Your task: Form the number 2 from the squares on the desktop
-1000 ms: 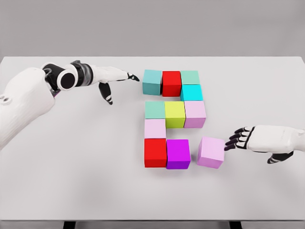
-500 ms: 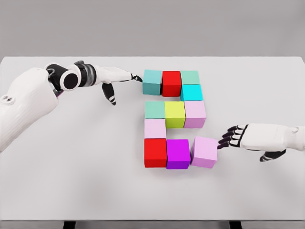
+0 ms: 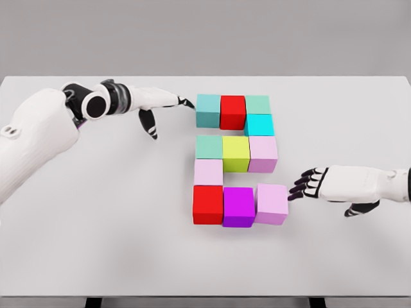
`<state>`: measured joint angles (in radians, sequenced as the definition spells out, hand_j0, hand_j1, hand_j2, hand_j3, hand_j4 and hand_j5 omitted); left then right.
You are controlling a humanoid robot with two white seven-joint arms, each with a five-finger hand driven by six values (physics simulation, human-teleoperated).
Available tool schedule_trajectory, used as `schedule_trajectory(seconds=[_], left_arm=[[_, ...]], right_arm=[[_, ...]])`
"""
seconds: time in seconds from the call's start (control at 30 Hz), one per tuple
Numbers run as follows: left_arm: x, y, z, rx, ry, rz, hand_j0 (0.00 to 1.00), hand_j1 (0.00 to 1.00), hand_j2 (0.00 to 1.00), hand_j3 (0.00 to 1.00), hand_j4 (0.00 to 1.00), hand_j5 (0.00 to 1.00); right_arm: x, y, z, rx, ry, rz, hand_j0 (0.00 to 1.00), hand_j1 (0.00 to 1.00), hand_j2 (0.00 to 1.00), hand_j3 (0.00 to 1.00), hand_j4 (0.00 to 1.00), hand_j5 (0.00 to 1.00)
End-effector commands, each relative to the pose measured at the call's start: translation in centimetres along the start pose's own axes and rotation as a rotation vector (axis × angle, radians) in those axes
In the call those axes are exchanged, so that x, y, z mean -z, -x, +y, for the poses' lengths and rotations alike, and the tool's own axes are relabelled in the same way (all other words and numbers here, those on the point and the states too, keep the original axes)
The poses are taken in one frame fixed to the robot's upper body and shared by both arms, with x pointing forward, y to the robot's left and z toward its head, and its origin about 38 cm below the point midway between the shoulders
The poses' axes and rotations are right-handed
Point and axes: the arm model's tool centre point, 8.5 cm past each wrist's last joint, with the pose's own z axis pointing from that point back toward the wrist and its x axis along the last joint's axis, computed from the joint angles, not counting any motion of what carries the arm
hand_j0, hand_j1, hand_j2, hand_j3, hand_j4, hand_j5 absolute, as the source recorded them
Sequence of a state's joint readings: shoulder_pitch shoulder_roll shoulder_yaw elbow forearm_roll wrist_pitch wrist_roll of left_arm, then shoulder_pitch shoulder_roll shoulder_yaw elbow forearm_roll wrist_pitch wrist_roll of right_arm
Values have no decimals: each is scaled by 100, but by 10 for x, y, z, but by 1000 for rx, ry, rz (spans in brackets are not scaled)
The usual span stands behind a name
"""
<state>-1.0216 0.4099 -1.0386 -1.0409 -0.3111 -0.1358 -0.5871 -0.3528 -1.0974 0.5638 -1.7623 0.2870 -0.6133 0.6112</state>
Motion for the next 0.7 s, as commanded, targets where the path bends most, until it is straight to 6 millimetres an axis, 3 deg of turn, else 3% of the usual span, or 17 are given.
schedule_trajectory(seconds=[0.0,0.13,0.27,0.5,0.6,0.67], left_arm=[[-4,5,0,-4,-4,8,100,100,100,100,100,100],[-26,22,2,29,-21,-16,100,100,100,100,100,100],[-75,24,1,192,-64,-292,100,100,100,100,100,100],[-72,31,-17,147,-45,-291,100,100,100,100,100,100],[-72,32,-20,142,-39,-288,100,100,100,100,100,100],[-71,33,-24,138,-35,-289,100,100,100,100,100,100]], right_arm=[[1,0,-1,5,5,-4,100,100,100,100,100,100],[6,-3,0,5,-3,-18,100,100,100,100,100,100],[8,-3,0,3,-5,-23,100,100,100,100,100,100],[2,4,-1,8,3,4,100,100,100,100,100,100],[-26,41,-7,48,51,132,100,100,100,100,100,100],[-60,78,-16,139,158,237,100,100,100,100,100,100]])
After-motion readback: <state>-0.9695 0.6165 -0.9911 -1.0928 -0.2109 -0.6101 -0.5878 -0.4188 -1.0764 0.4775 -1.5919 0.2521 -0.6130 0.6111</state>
